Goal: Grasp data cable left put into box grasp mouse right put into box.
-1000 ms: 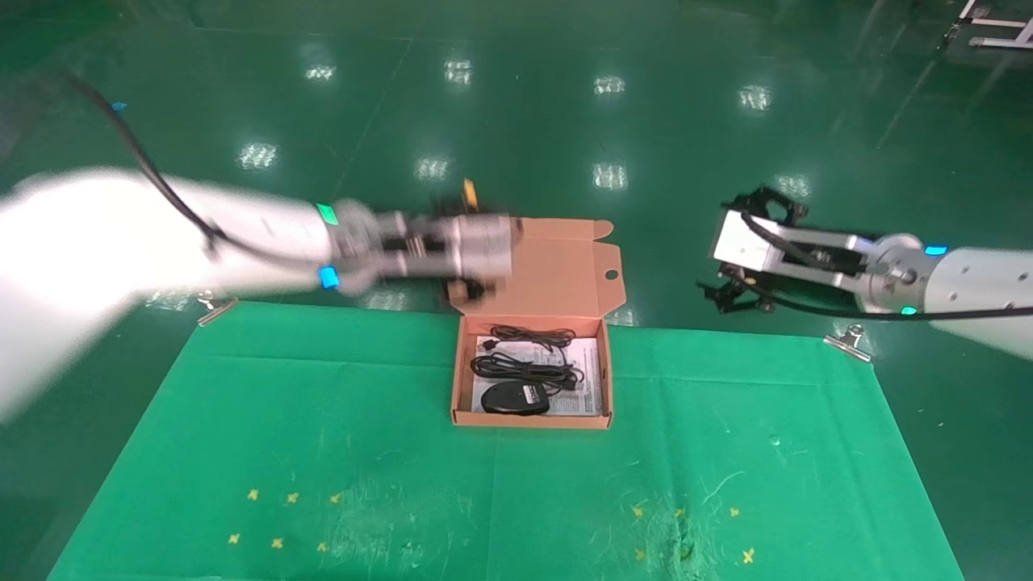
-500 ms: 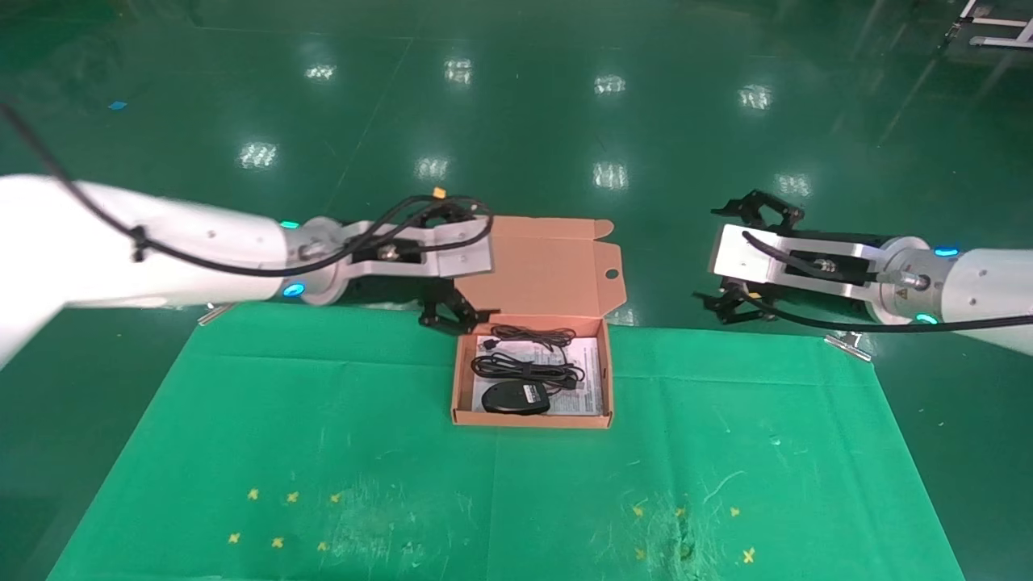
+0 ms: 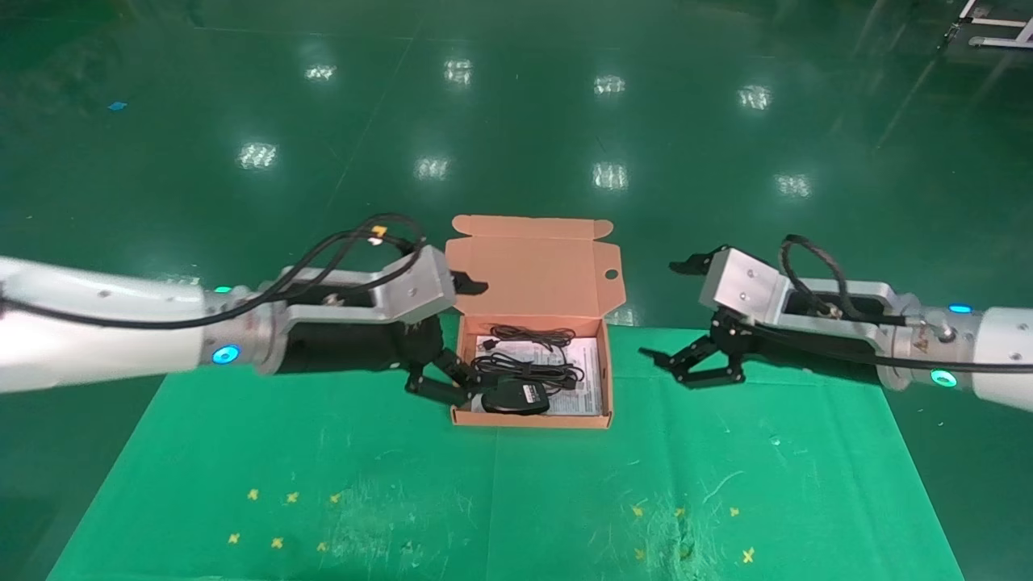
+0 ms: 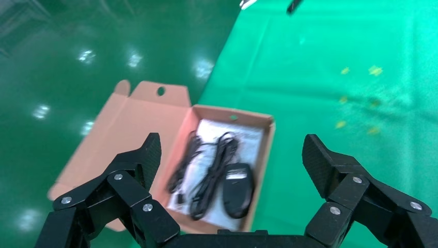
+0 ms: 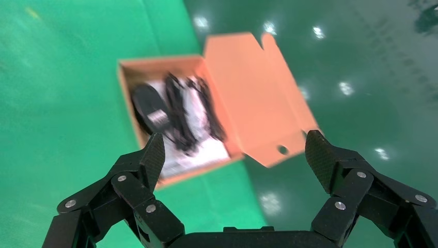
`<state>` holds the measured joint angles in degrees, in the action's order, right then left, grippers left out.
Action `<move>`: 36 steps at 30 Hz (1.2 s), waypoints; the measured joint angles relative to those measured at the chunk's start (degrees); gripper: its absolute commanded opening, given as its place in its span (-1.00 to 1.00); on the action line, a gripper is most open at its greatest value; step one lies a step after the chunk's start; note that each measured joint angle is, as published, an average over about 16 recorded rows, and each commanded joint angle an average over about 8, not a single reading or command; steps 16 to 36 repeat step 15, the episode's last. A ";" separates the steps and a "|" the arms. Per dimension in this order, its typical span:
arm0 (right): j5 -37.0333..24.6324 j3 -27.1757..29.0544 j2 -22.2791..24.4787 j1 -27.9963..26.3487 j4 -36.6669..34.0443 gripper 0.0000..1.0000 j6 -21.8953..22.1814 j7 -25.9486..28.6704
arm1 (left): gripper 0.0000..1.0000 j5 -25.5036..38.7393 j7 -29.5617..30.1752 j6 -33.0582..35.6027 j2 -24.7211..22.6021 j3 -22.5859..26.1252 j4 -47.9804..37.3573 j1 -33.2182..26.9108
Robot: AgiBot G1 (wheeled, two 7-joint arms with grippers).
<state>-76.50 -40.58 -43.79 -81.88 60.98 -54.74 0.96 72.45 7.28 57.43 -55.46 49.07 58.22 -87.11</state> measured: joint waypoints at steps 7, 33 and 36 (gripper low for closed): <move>6.32 4.48 1.60 3.70 2.30 1.00 -5.64 1.79 | 1.00 -5.88 0.67 5.44 3.93 -6.36 2.95 4.91; 10.38 7.36 2.63 6.09 3.78 1.00 -9.28 2.94 | 1.00 -9.67 1.10 8.94 6.46 -10.45 4.86 8.08; 10.38 7.36 2.63 6.09 3.78 1.00 -9.28 2.94 | 1.00 -9.67 1.10 8.94 6.46 -10.45 4.86 8.08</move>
